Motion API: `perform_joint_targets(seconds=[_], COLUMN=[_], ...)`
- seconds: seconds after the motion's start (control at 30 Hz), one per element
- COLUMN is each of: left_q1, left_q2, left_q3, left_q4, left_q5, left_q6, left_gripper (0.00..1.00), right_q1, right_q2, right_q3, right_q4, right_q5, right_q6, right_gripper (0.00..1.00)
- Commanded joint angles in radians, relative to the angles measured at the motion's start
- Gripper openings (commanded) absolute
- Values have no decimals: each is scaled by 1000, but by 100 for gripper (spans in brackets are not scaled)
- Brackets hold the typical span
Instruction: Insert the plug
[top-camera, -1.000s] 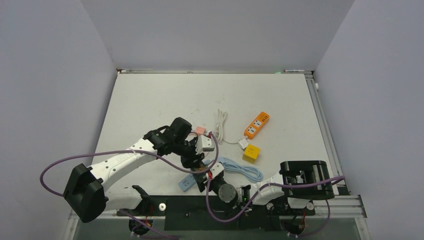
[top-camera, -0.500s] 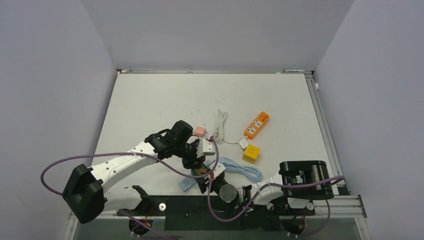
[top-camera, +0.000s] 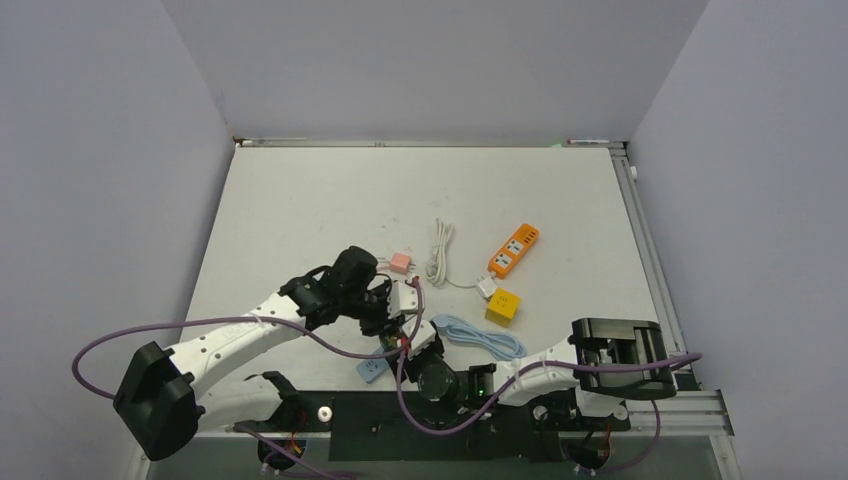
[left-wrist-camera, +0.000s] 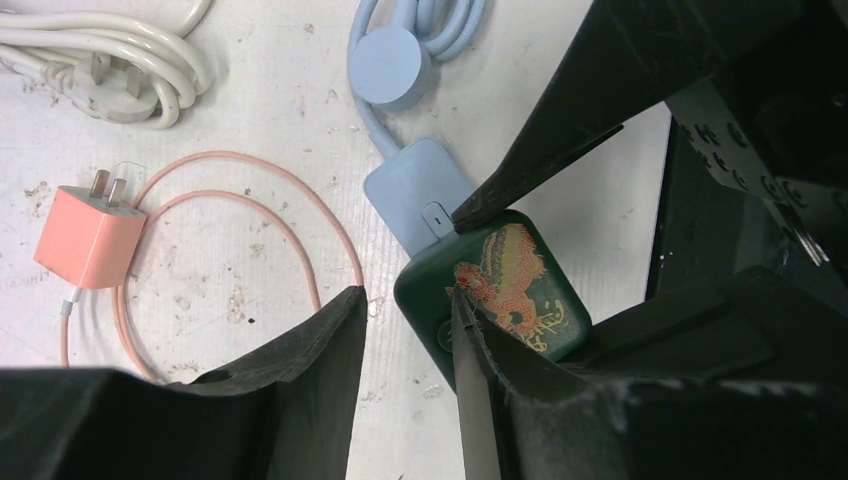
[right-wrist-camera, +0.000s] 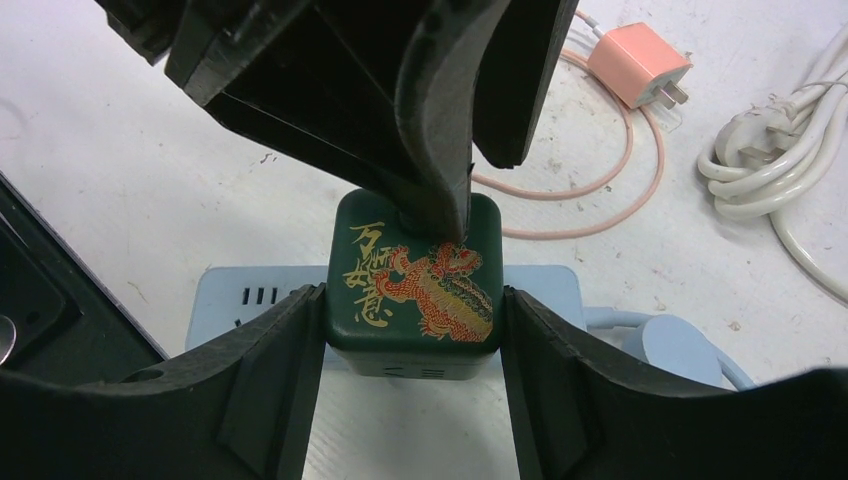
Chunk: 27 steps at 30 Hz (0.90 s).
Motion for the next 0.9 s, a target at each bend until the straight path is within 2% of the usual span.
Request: perform_joint_targets(seconds=[0.0,0.2,0.27,0.3,0.37,0.43,0.47,0.6,0.67,0.8,0.87], left_q1=[-10,-10,-9,-9,-9,-9,-7,-4,-1,6,8], left_q2=[59,56,55,52,47,44,42,26,14,-20,-36], left_q3=[-114,-116,-114,-112,-97,-75,-64,-28,-13,18,37], left_q4=[-173,-175,-173,-171,-175,-187,-195,-220,-229,-258,-270], left_q5=[-158,-152,-155,-157,-156,-158,-159,-156,-155,-152,-153], left_q6=[76,79,74,68,51,32,26,3,-6,-4,-4], left_gripper=[33,32,34,37,45,54,56,65,75,87,99], right_q1=[-3,-4,-4,-4,-4,-4,-4,-6,-9,-13,-14], right_q2=[0,27,36,39,39,29,23,1,-12,-65,-104], right_q3=[14,12,26,33,41,42,40,46,57,61,52], right_q4=[-192,-230,-248,-253,-265,-264,-259,-233,-233,-237,-242], right_q5=[-129,-163,-169,-169,-159,-149,-145,-128,-119,-109,-101], right_q6=[69,100,106,107,108,106,103,76,66,55,54], right_gripper=[5,5,5,8,17,30,38,59,67,81,88])
